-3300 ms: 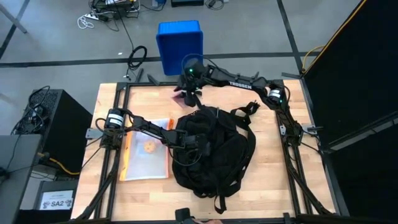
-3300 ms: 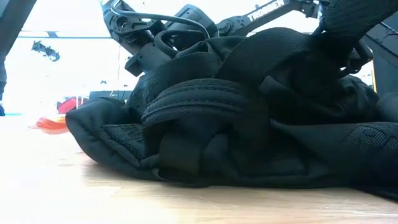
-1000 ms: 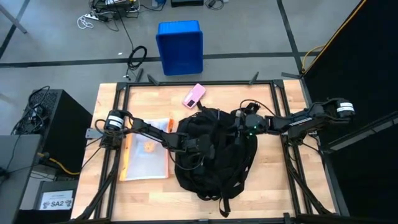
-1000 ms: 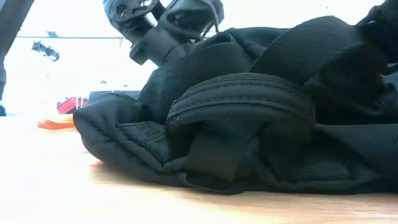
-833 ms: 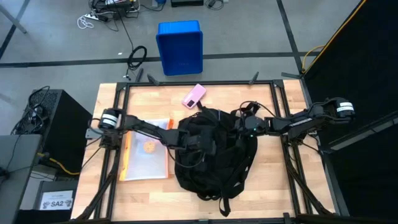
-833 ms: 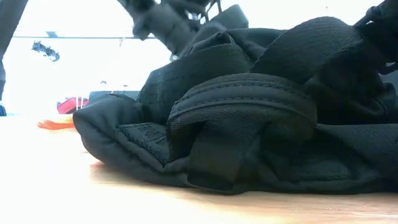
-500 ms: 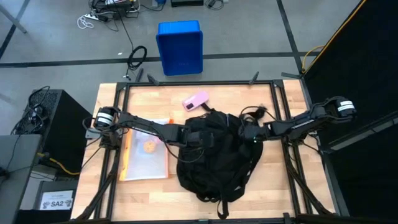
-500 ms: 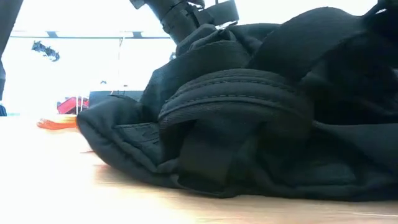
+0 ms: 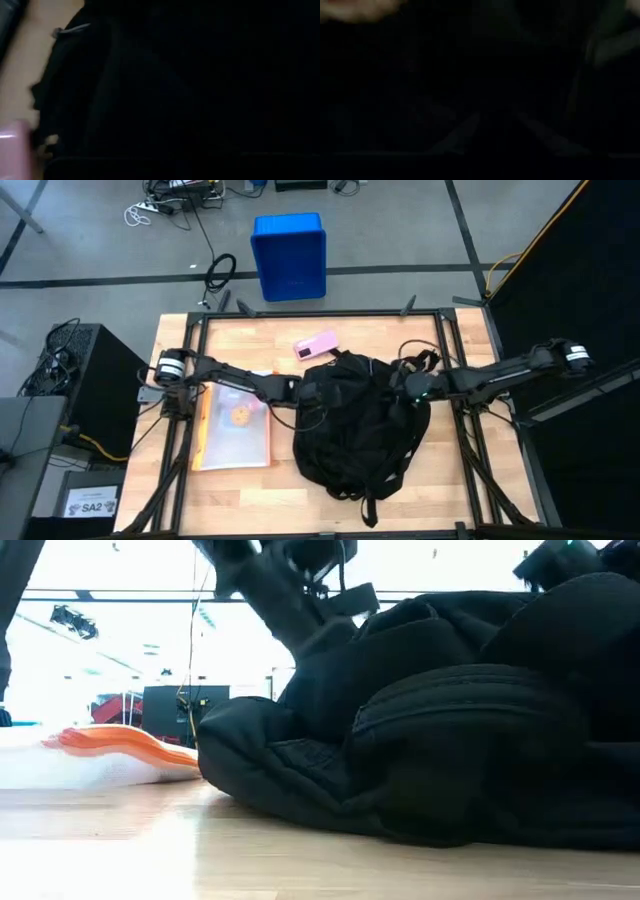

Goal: Unpack backpack
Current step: Move the backpack to the top of the table

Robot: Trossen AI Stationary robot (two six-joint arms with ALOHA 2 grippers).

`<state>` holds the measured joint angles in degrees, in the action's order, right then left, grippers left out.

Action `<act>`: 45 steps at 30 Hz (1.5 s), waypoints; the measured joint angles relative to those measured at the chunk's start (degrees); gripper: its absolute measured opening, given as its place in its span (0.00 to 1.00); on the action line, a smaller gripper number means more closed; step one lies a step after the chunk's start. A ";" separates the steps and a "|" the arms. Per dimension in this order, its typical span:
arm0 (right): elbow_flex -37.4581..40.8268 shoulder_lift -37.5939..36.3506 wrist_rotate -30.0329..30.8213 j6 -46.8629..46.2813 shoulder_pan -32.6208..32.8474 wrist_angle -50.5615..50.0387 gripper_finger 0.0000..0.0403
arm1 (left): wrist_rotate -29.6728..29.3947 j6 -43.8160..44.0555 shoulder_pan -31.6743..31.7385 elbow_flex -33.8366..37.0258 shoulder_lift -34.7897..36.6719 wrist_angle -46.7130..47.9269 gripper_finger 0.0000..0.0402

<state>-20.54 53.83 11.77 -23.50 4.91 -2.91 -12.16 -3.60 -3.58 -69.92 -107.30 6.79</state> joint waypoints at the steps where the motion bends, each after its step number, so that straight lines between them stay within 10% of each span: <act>1: -0.22 -1.84 0.00 1.27 0.00 1.96 0.22 | 1.43 0.94 0.60 1.05 -0.71 -1.52 0.00; 11: -0.33 -0.77 1.51 14.14 -1.36 27.27 0.22 | 11.95 2.59 3.25 2.90 -8.04 -8.01 0.00; 20: -0.36 16.18 0.18 10.83 -7.21 34.54 0.21 | 11.17 -5.72 1.28 1.16 5.13 -6.15 0.00; 31: -0.70 30.69 -13.24 2.35 -13.62 23.18 0.20 | -0.59 -15.15 7.37 1.06 14.80 -0.45 0.00; 45: -0.04 18.98 -16.57 -1.22 -6.07 3.14 0.10 | 15.46 -13.46 25.88 1.17 -4.08 -10.68 0.00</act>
<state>-20.58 72.81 -4.80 -24.72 -1.16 0.22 3.29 -17.07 22.30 -68.75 -111.38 -3.89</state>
